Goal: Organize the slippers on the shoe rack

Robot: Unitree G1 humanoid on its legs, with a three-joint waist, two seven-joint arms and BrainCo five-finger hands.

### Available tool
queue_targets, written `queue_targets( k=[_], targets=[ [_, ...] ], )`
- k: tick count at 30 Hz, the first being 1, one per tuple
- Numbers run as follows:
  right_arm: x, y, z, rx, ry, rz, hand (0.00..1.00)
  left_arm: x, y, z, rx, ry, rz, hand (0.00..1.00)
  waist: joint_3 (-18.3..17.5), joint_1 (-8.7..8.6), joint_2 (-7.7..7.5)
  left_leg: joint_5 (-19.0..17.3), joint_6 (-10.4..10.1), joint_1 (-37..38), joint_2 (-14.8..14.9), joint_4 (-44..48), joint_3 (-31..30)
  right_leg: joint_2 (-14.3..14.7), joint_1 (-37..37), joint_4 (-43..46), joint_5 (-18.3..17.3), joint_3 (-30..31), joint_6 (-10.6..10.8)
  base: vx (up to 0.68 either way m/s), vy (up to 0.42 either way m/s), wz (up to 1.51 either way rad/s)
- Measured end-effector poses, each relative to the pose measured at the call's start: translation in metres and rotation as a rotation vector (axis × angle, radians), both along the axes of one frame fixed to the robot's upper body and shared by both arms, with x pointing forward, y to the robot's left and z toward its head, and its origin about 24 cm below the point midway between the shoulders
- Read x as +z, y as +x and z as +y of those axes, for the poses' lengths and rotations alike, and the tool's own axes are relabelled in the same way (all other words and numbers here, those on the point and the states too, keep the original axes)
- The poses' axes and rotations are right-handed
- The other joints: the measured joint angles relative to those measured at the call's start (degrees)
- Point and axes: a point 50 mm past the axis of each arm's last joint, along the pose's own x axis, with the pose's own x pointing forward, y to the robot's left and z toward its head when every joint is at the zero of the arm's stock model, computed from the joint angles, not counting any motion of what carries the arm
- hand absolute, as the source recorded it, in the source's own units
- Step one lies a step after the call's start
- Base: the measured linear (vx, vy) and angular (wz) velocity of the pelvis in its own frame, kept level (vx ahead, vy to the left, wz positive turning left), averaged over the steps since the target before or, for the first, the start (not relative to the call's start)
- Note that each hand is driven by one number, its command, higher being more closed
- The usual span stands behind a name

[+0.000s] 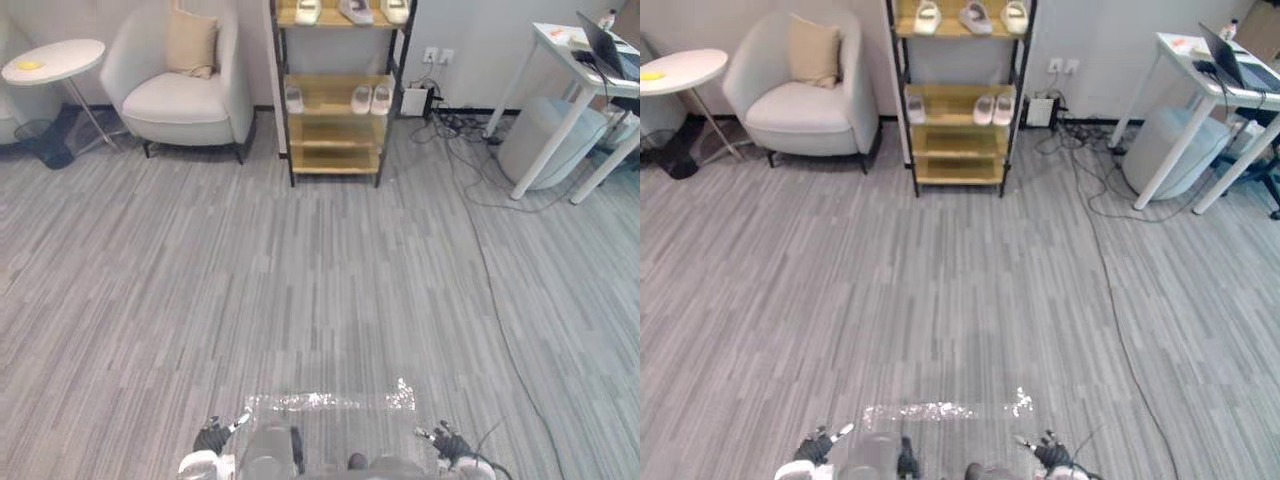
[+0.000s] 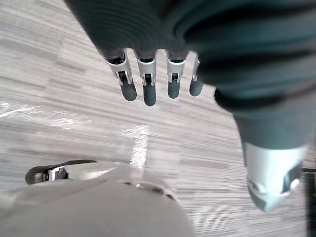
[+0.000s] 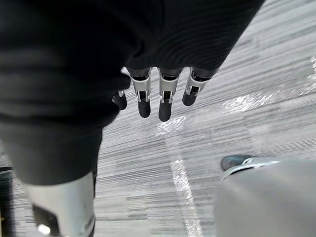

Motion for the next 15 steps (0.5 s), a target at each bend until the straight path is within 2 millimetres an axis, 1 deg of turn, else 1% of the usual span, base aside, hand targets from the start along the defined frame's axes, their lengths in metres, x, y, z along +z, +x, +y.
queue_targets(
  k=[2,3,4,5,6,7,8,9,10,11,12,13,14,15],
  targets=[
    [0.0,0.003,0.004,0.015,0.008,-0.004,0.0,-0.001,0.0,-0.003,0.0,-0.004,0.001,0.0,-0.2,0.14,0.52,1.5,-1.7,0.9,-1.5,-12.2,-1.6,-1.4,-0.3,-0.1,-0.9,1.7,1.5,0.23,0.225,-0.46],
    [0.0,0.004,0.005,0.019,0.01,-0.007,0.0,-0.002,-0.002,-0.008,-0.009,-0.013,0.011,0.0,-0.5,0.3,1.88,2.6,-2.8,1.8,-1.9,-20.2,-3.8,-1.6,-0.2,-0.2,-1.7,2.6,2.8,0.31,0.316,-0.41],
    [0.001,0.004,0.003,0.02,0.003,-0.005,0.0,-0.004,-0.005,-0.012,-0.013,-0.021,0.023,0.0,-1.0,0.54,3.02,6.0,-3.4,2.5,-1.6,-23.0,-5.0,-1.3,0.0,-0.1,-2.6,3.3,4.3,0.35,0.339,-0.36],
    [0.0,0.003,0.001,0.023,0.0,0.005,0.0,-0.005,-0.008,-0.011,-0.013,-0.019,0.033,0.0,-2.0,0.7,2.99,7.6,-2.3,2.4,-2.6,-22.8,-4.8,-2.0,0.1,-0.2,-3.0,4.1,5.1,0.4,0.32,-0.28],
    [-0.003,0.0,0.008,0.032,0.016,0.023,0.0,-0.004,-0.008,-0.006,-0.015,-0.006,0.032,0.0,-3.0,0.83,1.2,6.5,-0.9,2.0,-4.5,-22.2,-3.8,-3.9,0.0,0.9,-3.8,4.8,6.3,0.41,0.271,-0.11],
    [-0.003,0.001,0.014,0.037,0.028,0.018,0.0,-0.004,-0.007,-0.002,-0.017,0.003,0.033,0.0,-3.2,0.86,0.39,5.2,0.3,2.3,-5.9,-21.8,-3.5,-5.3,-0.8,3.8,-4.4,5.3,7.0,0.49,0.287,-0.07],
    [-0.003,0.003,0.015,0.04,0.03,0.013,0.0,-0.004,-0.007,-0.002,-0.017,0.003,0.036,0.0,-3.3,1.0,0.05,4.3,0.8,3.4,-6.6,-22.1,-2.8,-6.0,-2.7,8.6,-4.7,6.2,7.5,0.4,0.225,-0.06],
    [-0.002,0.005,0.015,0.045,0.027,0.009,0.0,-0.005,-0.008,-0.002,-0.018,0.002,0.042,0.0,-3.2,1.06,-0.05,3.6,1.2,5.5,-7.1,-22.4,-2.2,-6.3,-4.8,16.1,-4.4,7.3,8.1,0.4,0.199,-0.16],
    [-0.002,0.006,0.015,0.047,0.03,0.003,0.0,-0.005,-0.006,-0.002,-0.033,0.006,0.046,0.0,-2.9,1.01,-0.38,2.4,2.4,9.6,-7.7,-23.2,-1.7,-6.7,-7.4,27.4,-1.7,8.0,10.3,0.41,0.162,-0.17],
    [-0.001,0.007,0.017,0.049,0.034,-0.001,0.0,-0.005,-0.007,-0.002,-0.054,0.011,0.053,0.0,-2.5,0.86,-0.17,0.9,3.0,14.4,-8.0,-23.9,-1.6,-7.1,-10.5,39.1,1.0,7.5,10.5,0.42,0.135,-0.1],
    [-0.001,0.008,0.016,0.049,0.034,-0.003,0.0,-0.005,-0.006,-0.002,-0.061,0.013,0.054,0.0,-2.5,0.7,-0.36,0.2,3.4,16.7,-8.1,-24.4,-1.9,-7.6,-11.9,43.9,0.9,5.8,9.7,0.44,0.081,0.03],
    [-0.001,0.008,0.016,0.047,0.035,-0.006,0.0,-0.005,-0.005,-0.002,-0.068,0.014,0.053,0.0,-2.5,0.14,-0.47,-0.5,3.7,19.8,-8.2,-25.8,-2.6,-8.4,-13.7,48.2,0.0,2.1,7.3,0.45,0.031,0.15],
    [0.0,0.009,0.015,0.043,0.034,-0.013,0.0,-0.004,-0.002,-0.003,-0.078,0.015,0.048,0.0,-2.5,-0.24,-0.48,-0.8,3.8,22.0,-8.1,-27.4,-3.5,-8.8,-15.6,49.3,-1.1,-1.2,5.5,0.53,-0.003,0.33],
    [0.001,0.011,0.014,0.039,0.031,-0.026,0.0,-0.003,0.003,-0.006,-0.094,0.011,0.039,0.0,-2.3,-0.79,-0.33,-0.9,3.9,24.2,-7.4,-29.0,-4.3,-8.7,-17.6,47.2,-2.6,-4.8,4.2,0.44,-0.035,0.43]
  ],
)
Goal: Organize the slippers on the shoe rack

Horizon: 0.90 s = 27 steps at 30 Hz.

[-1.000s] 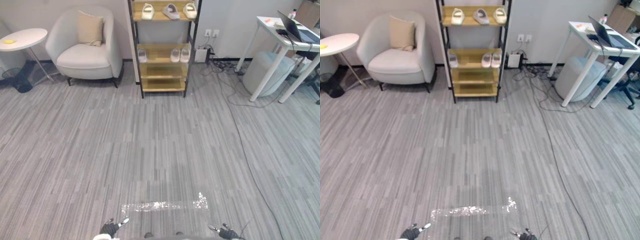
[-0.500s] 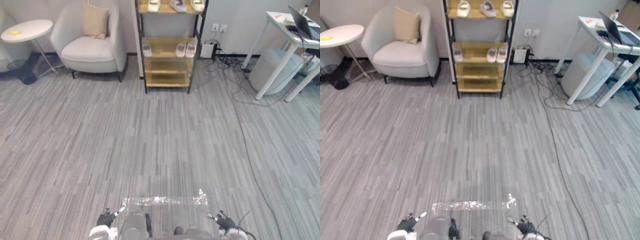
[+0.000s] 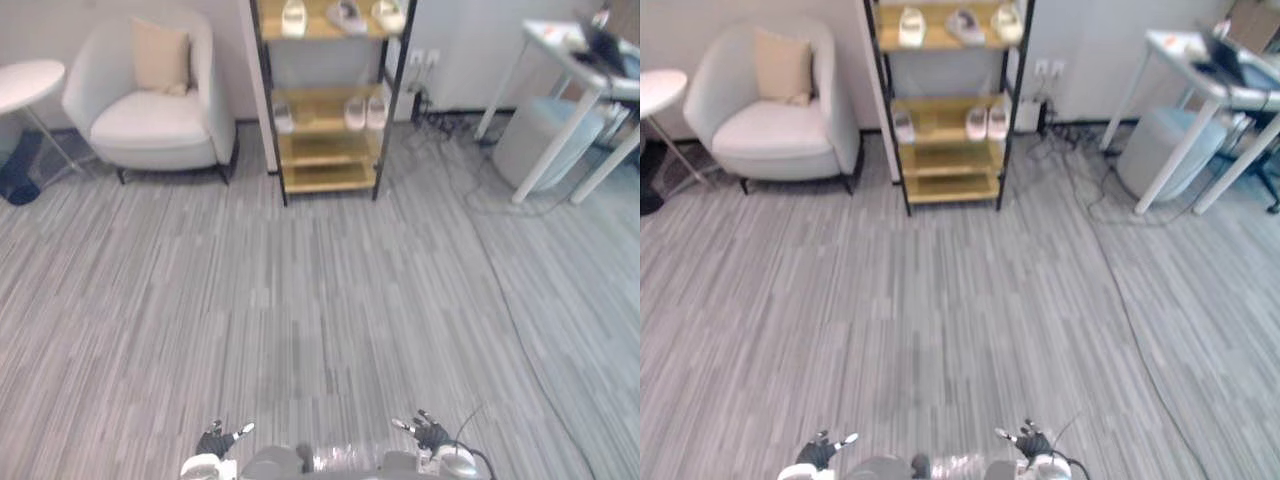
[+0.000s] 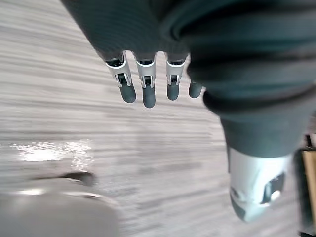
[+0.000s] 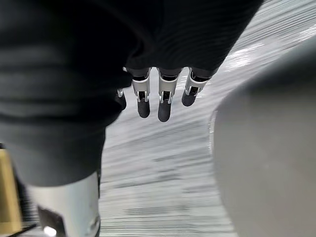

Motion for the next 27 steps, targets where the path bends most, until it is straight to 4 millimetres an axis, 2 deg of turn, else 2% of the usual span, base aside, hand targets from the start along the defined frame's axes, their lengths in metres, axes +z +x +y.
queue_targets(
  k=[1,3,5,6,7,8,9,11,12,13,14,15,17,18,20,21,22,23,25,26,27],
  targets=[
    [0.002,0.003,-0.003,-0.016,-0.002,-0.014,0.0,0.0,0.005,-0.007,-0.009,-0.017,-0.007,0.0,0.4,-0.49,0.65,0.0,0.0,1.7,1.2,-1.4,-0.9,1.0,-1.7,-5.0,-1.2,-3.3,-0.6,0.45,-0.067,0.47],
    [0.005,0.011,-0.004,-0.013,-0.009,-0.044,0.0,-0.001,0.009,-0.02,-0.012,-0.055,-0.018,0.0,1.2,-1.68,1.96,0.0,0.0,4.0,3.8,-3.1,-1.4,3.8,-3.8,-17.7,-0.7,-6.3,-0.9,0.47,-0.092,0.38],
    [0.005,0.014,-0.001,-0.01,0.0,-0.047,0.0,-0.001,0.011,-0.027,-0.026,-0.071,-0.027,0.0,1.4,-2.14,1.3,0.0,-0.1,5.6,4.7,-3.9,-1.3,6.4,-4.7,-35.9,7.2,-5.1,-0.6,0.49,-0.146,0.29],
    [0.005,0.013,0.0,-0.011,0.002,-0.045,0.0,-0.001,0.012,-0.027,-0.029,-0.071,-0.027,0.0,1.5,-2.25,0.93,-0.8,-1.3,7.3,4.6,-4.3,-1.4,7.0,-4.5,-42.2,11.5,-3.5,-0.6,0.52,-0.197,0.25],
    [0.004,0.011,0.001,-0.014,0.006,-0.039,0.0,-0.001,0.011,-0.026,-0.025,-0.069,-0.025,0.0,1.3,-2.38,-0.49,-2.4,-3.8,8.8,4.0,-4.4,-2.0,7.3,-4.1,-46.5,17.5,-0.8,0.1,0.53,-0.233,0.2],
    [0.007,0.016,-0.003,-0.015,-0.004,-0.054,0.0,-0.003,0.01,-0.03,-0.012,-0.082,-0.012,0.0,1.9,-2.69,1.21,-4.2,-4.6,11.0,5.0,-4.6,-2.9,8.6,-4.6,-42.5,20.4,0.0,-2.2,0.49,-0.207,0.12],
    [0.008,0.02,-0.006,-0.008,-0.015,-0.06,0.0,-0.004,0.01,-0.035,-0.008,-0.098,-0.008,0.0,1.9,-2.48,2.72,-4.2,-4.7,11.2,6.4,-4.0,-2.9,9.5,-4.9,-40.2,17.5,-0.5,-2.3,0.58,-0.251,0.04],
    [0.008,0.02,-0.009,-0.027,-0.015,-0.058,0.0,-0.005,0.01,-0.048,-0.004,-0.13,-0.009,0.0,1.5,-2.48,4.45,-3.9,-5.0,10.6,8.8,0.8,-3.8,11.4,-4.0,-37.6,13.0,-2.1,-3.3,0.51,-0.227,0.06],
    [0.007,0.018,-0.01,-0.036,-0.014,-0.053,0.0,-0.005,0.012,-0.048,-0.001,-0.134,-0.014,0.0,1.4,-2.62,4.59,-3.5,-5.6,9.4,9.8,4.7,-5.1,12.0,-2.9,-37.2,11.4,-2.8,-3.6,0.45,-0.223,0.17],
    [0.007,0.016,-0.009,-0.039,-0.012,-0.048,0.0,-0.004,0.014,-0.05,0.007,-0.141,-0.027,0.0,1.3,-2.6,4.39,-2.4,-7.3,6.0,10.4,13.0,-6.3,12.3,-1.6,-37.2,9.8,-3.3,-3.8,0.32,-0.18,0.22],
    [0.006,0.015,-0.009,-0.037,-0.01,-0.045,0.0,-0.002,0.018,-0.049,0.027,-0.146,-0.044,0.0,1.5,-2.6,4.16,-0.2,-7.8,2.4,10.6,21.5,-6.6,12.3,-0.3,-37.4,8.8,-3.6,-4.1,0.44,-0.218,0.21],
    [0.006,0.011,-0.009,-0.036,-0.015,-0.043,0.0,0.001,0.023,-0.049,0.062,-0.154,-0.075,0.0,2.2,-2.28,3.86,7.9,-9.2,-6.7,12.8,40.6,-6.1,12.9,4.2,-39.1,7.4,-3.4,-4.9,0.36,-0.129,0.13],
    [0.007,0.012,-0.009,-0.039,-0.02,-0.048,0.0,0.005,0.028,-0.049,0.072,-0.157,-0.103,0.0,2.8,-1.92,3.88,5.2,-8.4,-11.5,14.3,49.5,-3.8,13.2,8.3,-40.6,6.1,-3.5,-5.9,0.38,-0.065,0.11],
    [0.006,0.009,-0.007,-0.033,-0.018,-0.042,0.0,0.008,0.032,-0.049,0.07,-0.154,-0.127,0.0,3.0,-1.44,3.3,2.9,-7.5,-15.0,14.3,51.3,-1.7,12.9,12.0,-42.4,5.3,-3.4,-5.9,0.35,-0.037,0.09],
    [0.006,0.008,-0.003,-0.021,-0.012,-0.037,0.0,0.013,0.036,-0.05,0.064,-0.153,-0.164,0.0,2.9,-0.3,2.66,-0.3,-4.8,-19.5,13.1,45.4,1.8,12.3,16.0,-45.1,4.6,-2.7,-5.4,0.32,-0.006,-0.19],
    [0.005,0.009,-0.001,-0.023,-0.006,-0.038,0.0,0.014,0.038,-0.051,0.056,-0.153,-0.175,0.0,2.9,0.35,2.53,-1.0,-4.3,-20.4,11.9,40.3,2.5,11.8,16.8,-45.5,4.2,-2.1,-5.0,0.34,0.063,-0.46],
    [0.005,0.01,0.002,-0.024,0.003,-0.04,0.0,0.016,0.041,-0.052,0.049,-0.155,-0.187,0.0,2.9,1.16,2.38,-1.3,-4.0,-21.3,9.3,28.5,2.8,10.9,18.0,-46.1,3.4,-0.9,-4.3,0.39,0.108,-0.39],
    [0.005,0.011,0.003,-0.024,0.007,-0.042,0.0,0.016,0.042,-0.053,0.045,-0.155,-0.19,0.0,2.9,1.27,2.31,-0.4,-3.7,-22.0,7.8,21.2,2.4,10.3,19.1,-46.6,2.7,-0.2,-3.9,0.41,0.129,-0.35],
    [0.005,0.011,0.006,-0.023,0.014,-0.039,0.0,0.017,0.042,-0.055,0.037,-0.157,-0.194,0.0,2.5,1.56,2.26,5.1,-4.1,-22.1,5.3,6.7,1.5,9.1,20.8,-46.8,0.1,1.2,-1.8,0.44,0.197,-0.34],
    [0.004,0.01,0.007,-0.018,0.016,-0.032,0.0,0.016,0.04,-0.055,0.035,-0.158,-0.188,0.0,1.9,1.94,2.59,8.1,-4.2,-21.9,5.4,5.3,1.6,9.1,21.8,-46.7,-1.4,2.3,-0.9,0.47,0.252,-0.43],
    [0.002,0.006,0.007,-0.017,0.017,-0.018,0.0,0.014,0.037,-0.055,0.033,-0.16,-0.176,0.0,0.5,2.1,2.67,10.6,-3.0,-21.9,5.3,5.8,1.7,9.0,22.1,-46.6,-2.7,3.2,-0.3,0.65,0.321,-0.47]
  ],
)
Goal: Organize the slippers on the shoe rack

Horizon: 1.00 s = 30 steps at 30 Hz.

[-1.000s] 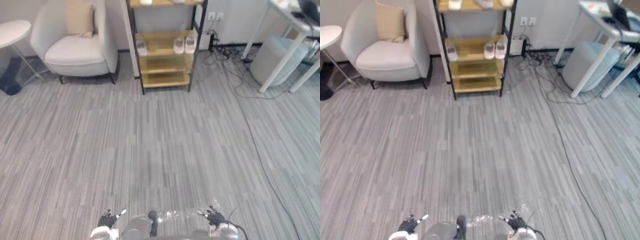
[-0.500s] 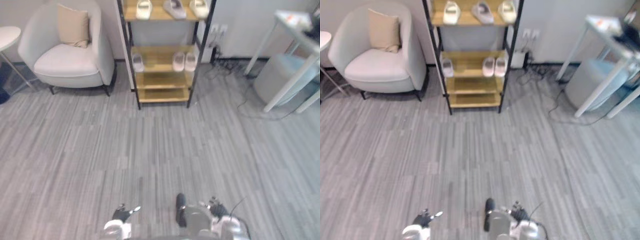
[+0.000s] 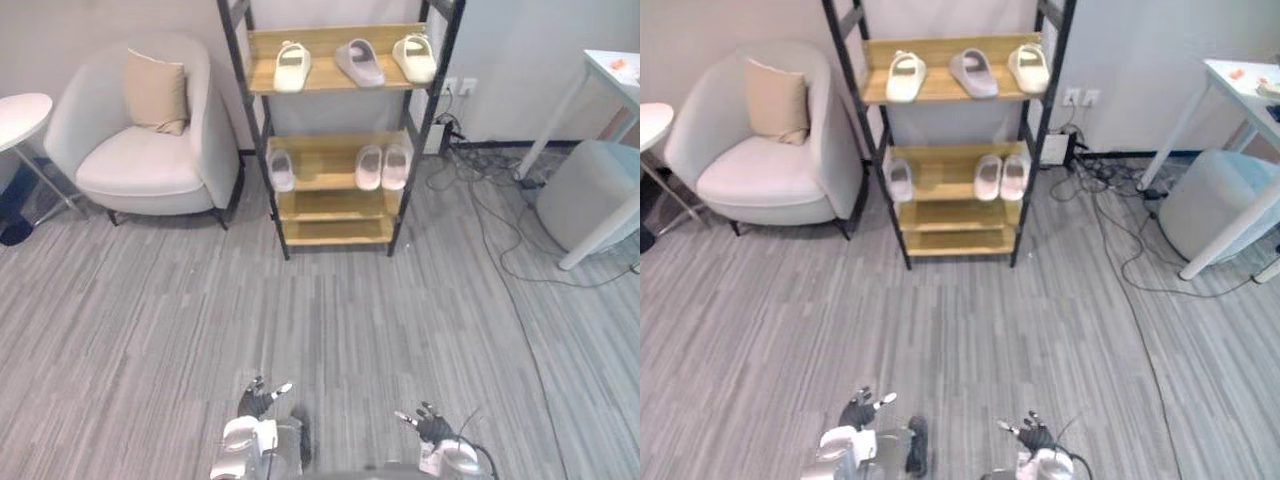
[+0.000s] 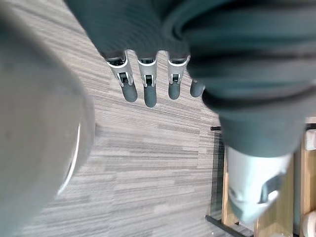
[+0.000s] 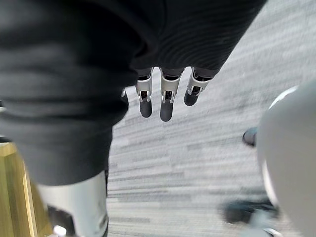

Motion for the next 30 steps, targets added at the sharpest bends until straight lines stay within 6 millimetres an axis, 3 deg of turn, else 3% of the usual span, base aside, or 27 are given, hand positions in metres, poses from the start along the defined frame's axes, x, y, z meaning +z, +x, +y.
queue_targets(
  k=[2,3,4,5,7,8,10,13,14,15,17,18,19,21,23,24,25,27,30],
  targets=[
    [-0.005,-0.01,0.012,0.004,0.031,0.038,0.0,-0.002,-0.003,0.008,-0.006,0.021,0.016,0.0,-2.9,0.41,-3.14,-1.5,2.4,1.1,-2.4,1.5,2.5,-2.9,-1.0,5.6,-1.2,3.0,0.8,0.65,0.274,-0.43],
    [-0.005,-0.009,0.017,0.004,0.044,0.031,0.0,-0.002,-0.003,0.009,-0.012,0.025,0.02,0.0,-2.9,0.44,-3.84,-2.7,3.0,2.7,-3.1,1.7,3.4,-3.9,-2.8,11.4,-0.7,4.2,1.6,0.56,0.226,-0.32],
    [-0.004,-0.007,0.02,0.009,0.051,0.024,0.0,-0.003,-0.003,0.008,-0.031,0.028,0.03,0.0,-2.6,0.22,-4.22,-4.7,3.6,5.4,-3.9,1.7,3.6,-4.8,-5.4,20.8,1.3,4.7,4.5,0.62,0.248,-0.14],
    [-0.004,-0.004,0.02,0.012,0.055,0.016,0.0,-0.005,-0.003,0.006,-0.06,0.032,0.046,0.0,-2.1,-0.19,-4.21,-6.5,3.8,8.8,-4.6,1.2,3.5,-6.2,-9.0,32.0,4.3,4.0,5.9,0.5,0.176,0.06],
    [-0.002,0.0,0.018,0.013,0.052,-0.001,0.0,-0.009,-0.008,0.004,-0.087,0.034,0.08,0.0,-1.5,-1.2,-3.5,-8.0,3.9,16.1,-5.0,-1.2,2.9,-8.9,-12.0,42.5,3.5,-2.3,3.2,0.48,0.122,0.21],
    [-0.001,0.002,0.018,0.016,0.053,-0.006,0.0,-0.01,-0.008,0.004,-0.095,0.038,0.085,0.0,-1.2,-1.24,-3.14,-8.1,3.8,20.1,-4.7,-4.1,2.7,-9.2,-13.2,42.5,2.4,-5.7,1.3,0.46,0.092,0.15],
    [0.0,0.005,0.018,0.02,0.054,-0.022,0.0,-0.011,-0.011,0.006,-0.097,0.043,0.1,0.0,-1.3,-1.49,-2.65,-8.3,3.4,23.0,-3.6,-7.2,1.9,-7.6,-16.9,34.5,1.0,-9.4,0.1,0.34,0.034,0.16],
    [0.004,0.016,0.015,0.028,0.042,-0.048,0.0,-0.011,-0.009,0.008,-0.098,0.046,0.103,0.0,-0.2,-1.98,-2.04,-9.6,1.4,25.2,-2.0,-8.2,1.0,-3.0,-22.1,17.0,3.6,-7.0,-0.3,0.4,-0.047,0.18],
    [0.004,0.018,0.014,0.03,0.038,-0.053,0.0,-0.011,-0.009,0.008,-0.097,0.047,0.102,0.0,0.2,-2.12,-1.86,-9.8,1.0,25.8,-1.5,-8.2,0.8,-1.5,-22.6,12.1,6.5,-5.4,-0.3,0.39,-0.107,0.28],
    [0.005,0.018,0.013,0.034,0.033,-0.053,0.0,-0.012,-0.011,0.009,-0.095,0.048,0.107,0.0,0.5,-2.32,-1.99,-10.9,-0.6,27.1,-1.4,-8.3,0.0,0.3,-22.4,4.0,12.4,-2.4,-0.1,0.38,-0.133,0.39],
    [0.002,0.012,0.013,0.031,0.037,-0.034,0.0,-0.012,-0.012,0.013,-0.086,0.057,0.109,0.0,0.6,-2.39,-4.11,-13.4,-1.6,29.4,-3.1,-8.2,-2.0,-0.6,-22.5,3.0,22.3,0.6,-2.4,0.44,-0.192,0.44],
    [0.005,0.018,0.005,0.035,0.013,-0.047,0.0,-0.013,-0.012,0.005,-0.078,0.03,0.114,0.0,1.1,-2.51,-1.55,-15.2,-1.8,31.0,-0.7,-7.5,-3.2,0.7,-22.6,7.8,18.4,-1.0,-3.1,0.4,-0.206,0.41],
    [0.004,0.016,0.001,0.028,0.006,-0.04,0.0,-0.014,-0.013,0.0,-0.077,0.016,0.118,0.0,0.7,-2.53,-0.66,-15.1,-1.9,30.5,0.2,-6.2,-4.1,1.1,-22.6,8.6,16.2,-1.7,-3.1,0.46,-0.249,0.43],
    [0.004,0.015,-0.001,0.026,0.001,-0.039,0.0,-0.012,-0.01,-0.002,-0.065,0.006,0.098,0.0,0.4,-2.57,-0.1,-15.1,-1.9,24.1,1.6,6.2,-5.3,1.2,-21.6,7.8,13.6,-3.5,-3.5,0.36,-0.274,0.45],
    [0.006,0.016,-0.004,0.025,-0.01,-0.054,0.0,-0.009,-0.005,-0.005,-0.022,-0.016,0.068,0.0,1.1,-2.67,1.1,-11.3,-4.0,15.3,4.8,26.7,-4.9,2.4,-17.8,5.9,12.3,-5.5,-4.6,0.3,-0.228,0.36],
    [0.006,0.014,-0.004,0.023,-0.012,-0.049,0.0,-0.007,-0.003,-0.003,-0.005,-0.014,0.053,0.0,1.8,-2.16,0.93,-10.5,-3.8,11.5,7.9,36.3,-3.2,3.2,-14.8,5.5,11.1,-6.0,-6.1,0.32,-0.147,0.15],
    [0.006,0.013,-0.002,0.019,-0.011,-0.048,0.0,-0.005,-0.001,-0.002,-0.006,-0.011,0.041,0.0,2.2,-2.09,0.66,-10.7,-3.8,9.8,9.2,39.9,-1.6,3.2,-12.2,5.0,10.0,-6.4,-6.7,0.38,-0.156,0.12],
    [0.006,0.011,0.002,0.01,-0.003,-0.049,0.0,-0.003,0.001,-0.003,-0.011,-0.011,0.024,0.0,2.3,-2.06,-0.1,-11.8,-3.0,7.3,9.8,39.9,1.1,2.7,-8.9,3.6,8.8,-6.3,-6.5,0.26,-0.09,0.02],
    [0.006,0.013,0.005,0.009,0.006,-0.05,0.0,-0.001,0.004,-0.003,-0.018,-0.005,0.012,0.0,2.1,-1.4,-0.55,-13.4,-1.4,4.5,5.9,22.1,2.8,1.4,-6.4,0.8,8.2,-4.8,-5.1,0.27,0.023,-0.2]
  ],
)
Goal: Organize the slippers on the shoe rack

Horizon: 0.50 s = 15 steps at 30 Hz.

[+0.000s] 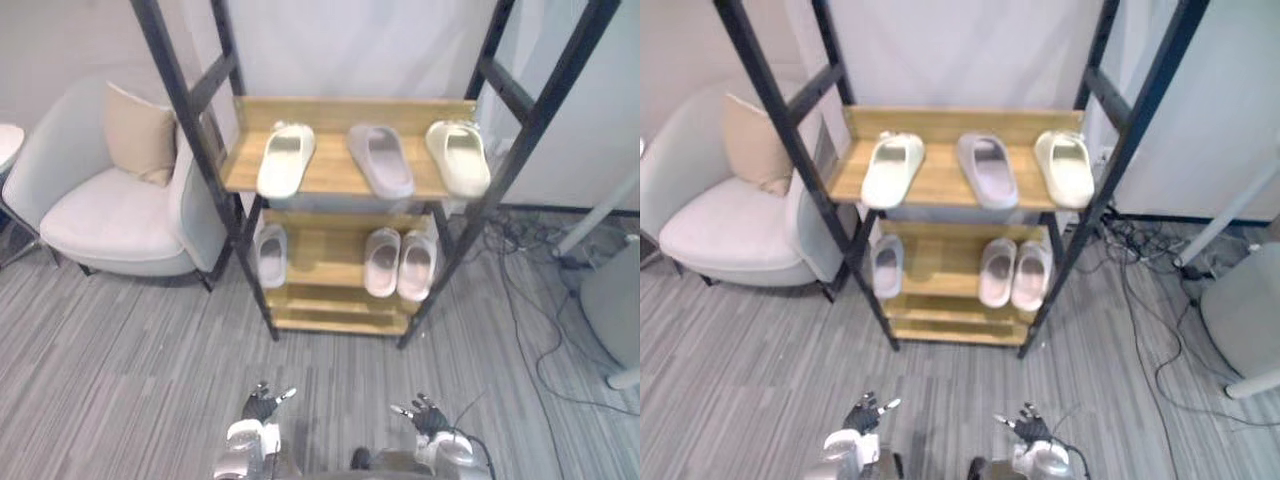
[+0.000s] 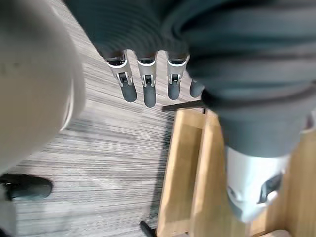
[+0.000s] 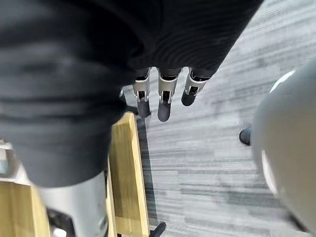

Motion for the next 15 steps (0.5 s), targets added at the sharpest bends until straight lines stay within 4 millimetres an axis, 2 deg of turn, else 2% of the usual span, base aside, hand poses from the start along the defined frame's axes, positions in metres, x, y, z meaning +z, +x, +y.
queue_targets(
  k=[1,2,3,5,7,9,11,13,14,15],
  targets=[
    [-0.001,-0.001,-0.001,0.0,-0.003,0.006,0.0,0.0,0.0,-0.001,-0.007,0.001,-0.001,0.0,-0.1,0.36,0.19,2.1,-0.4,0.6,-2.9,-13.0,-1.6,-0.5,0.1,-0.2,-0.4,1.2,1.3,0.28,0.132,-0.35],
    [-0.002,-0.003,-0.003,0.0,-0.006,0.017,0.0,-0.001,-0.001,-0.001,-0.009,0.0,0.003,0.0,-0.6,0.62,0.82,6.2,-0.6,0.9,-4.1,-20.1,-3.7,-0.3,0.1,0.2,-0.7,1.8,2.0,0.3,0.159,-0.56],
    [-0.004,-0.005,-0.002,-0.001,-0.003,0.032,0.0,-0.001,-0.002,-0.002,-0.007,-0.002,0.009,0.0,-0.8,0.92,1.08,10.6,0.0,2.2,-4.9,-21.8,-4.3,-0.3,0.1,0.8,-1.3,3.5,2.9,0.34,0.16,-0.54],
    [-0.005,-0.006,0.008,0.002,0.022,0.035,0.0,-0.004,-0.004,0.005,-0.017,0.021,0.03,0.0,-1.6,0.52,-1.15,9.8,1.0,4.0,-6.7,-22.6,-2.1,-2.4,1.3,0.5,-2.2,5.1,4.5,0.35,0.15,-0.29],
    [-0.006,-0.008,0.013,-0.001,0.038,0.041,0.0,-0.004,-0.003,0.007,-0.032,0.032,0.032,0.0,-2.0,0.71,-2.18,9.3,1.6,5.7,-7.6,-22.9,-0.8,-3.5,2.5,0.4,-2.2,5.5,4.7,0.27,0.12,-0.13],
    [-0.006,-0.008,0.017,0.019,0.043,0.041,0.0,-0.007,-0.007,0.004,-0.078,0.03,0.053,0.0,-2.4,0.73,-1.87,7.6,2.4,9.5,-8.2,-24.4,-0.4,-4.0,3.6,3.1,-2.2,6.2,5.1,0.25,0.131,-0.21],
    [-0.006,-0.007,0.019,0.05,0.038,0.039,0.0,-0.008,-0.009,0.002,-0.11,0.036,0.063,0.0,-2.5,0.75,-1.63,7.1,2.4,12.5,-8.4,-26.6,0.5,-4.5,1.8,10.0,-2.4,6.6,5.6,0.17,0.125,-0.21],
    [-0.006,-0.004,0.022,0.087,0.037,0.035,0.0,-0.01,-0.012,0.003,-0.131,0.043,0.082,0.0,-2.6,0.49,-1.69,6.5,3.1,15.0,-8.8,-28.3,0.5,-5.5,-2.1,19.1,-1.4,5.9,7.2,0.11,0.097,-0.04],
    [-0.006,-0.002,0.022,0.09,0.039,0.037,0.0,-0.01,-0.011,0.003,-0.141,0.048,0.087,0.0,-2.6,0.31,-1.54,6.4,3.3,16.2,-8.5,-29.1,0.3,-6.0,-4.0,23.6,-0.5,5.0,7.2,0.08,0.06,0.05],
    [-0.006,-0.003,0.023,0.093,0.04,0.038,0.0,-0.011,-0.012,0.004,-0.152,0.054,0.094,0.0,-2.6,0.15,-1.2,6.3,3.5,16.5,-8.3,-29.3,-0.1,-6.2,-4.5,24.6,-2.1,4.0,6.3,0.08,0.026,0.14]
  ],
)
